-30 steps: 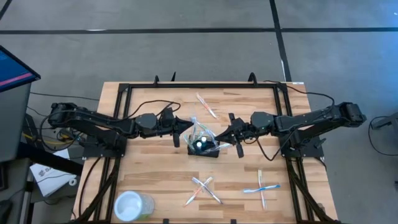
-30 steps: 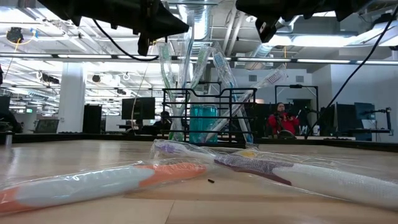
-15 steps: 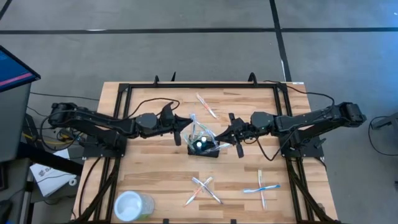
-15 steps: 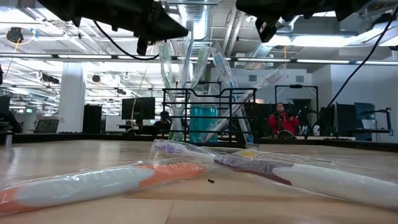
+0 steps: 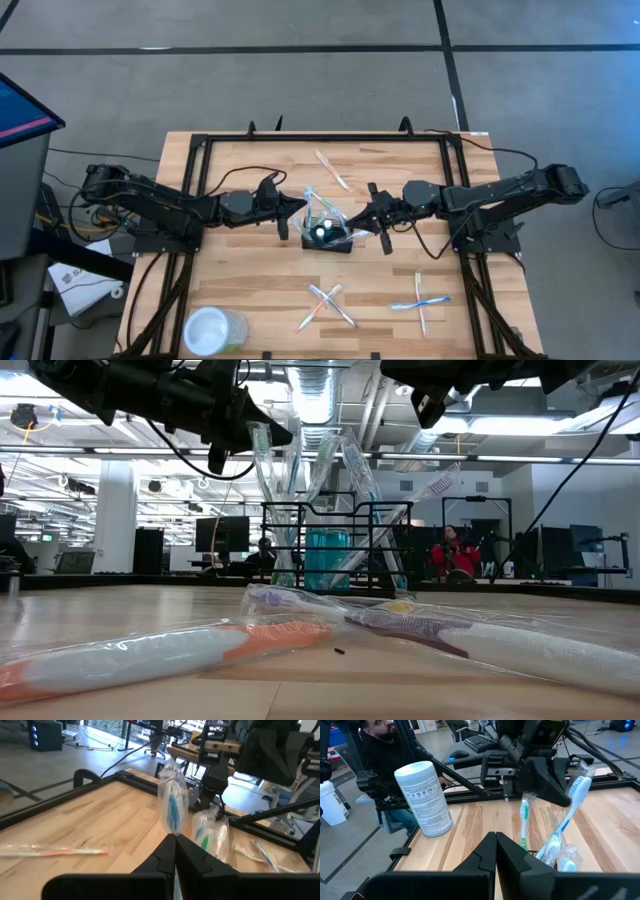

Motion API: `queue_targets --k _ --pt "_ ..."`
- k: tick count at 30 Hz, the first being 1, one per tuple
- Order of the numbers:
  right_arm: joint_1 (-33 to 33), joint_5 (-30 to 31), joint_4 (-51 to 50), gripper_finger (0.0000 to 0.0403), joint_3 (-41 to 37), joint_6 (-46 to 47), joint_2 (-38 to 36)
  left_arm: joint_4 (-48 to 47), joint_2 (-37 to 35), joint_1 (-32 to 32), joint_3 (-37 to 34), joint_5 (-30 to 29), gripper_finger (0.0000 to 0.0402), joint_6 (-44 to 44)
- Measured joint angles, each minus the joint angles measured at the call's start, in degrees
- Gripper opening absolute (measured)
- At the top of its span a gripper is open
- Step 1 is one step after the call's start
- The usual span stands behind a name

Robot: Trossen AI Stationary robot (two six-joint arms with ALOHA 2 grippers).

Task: Pick & Place toothbrushing station
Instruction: Put the top blue toothbrush into the wire organizer

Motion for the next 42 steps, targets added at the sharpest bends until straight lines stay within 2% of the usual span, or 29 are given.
queue_targets --k 19,30,42 --pt "0.0 0.0 0.0 0.0 0.0 0.02 0.0 1.25 -0.01 -0.46 -0.8 1.95 0.0 0.44" --pt "0.0 0.0 -0.33 0.0 0.0 0.02 -0.01 1.56 -0.02 -0.59 -5.15 4.09 0.0 -2.62" --pt "-0.15 0.0 -0.32 0.0 0.0 0.02 0.0 2.26 -0.02 -0.61 -6.58 6.18 0.0 -2.72"
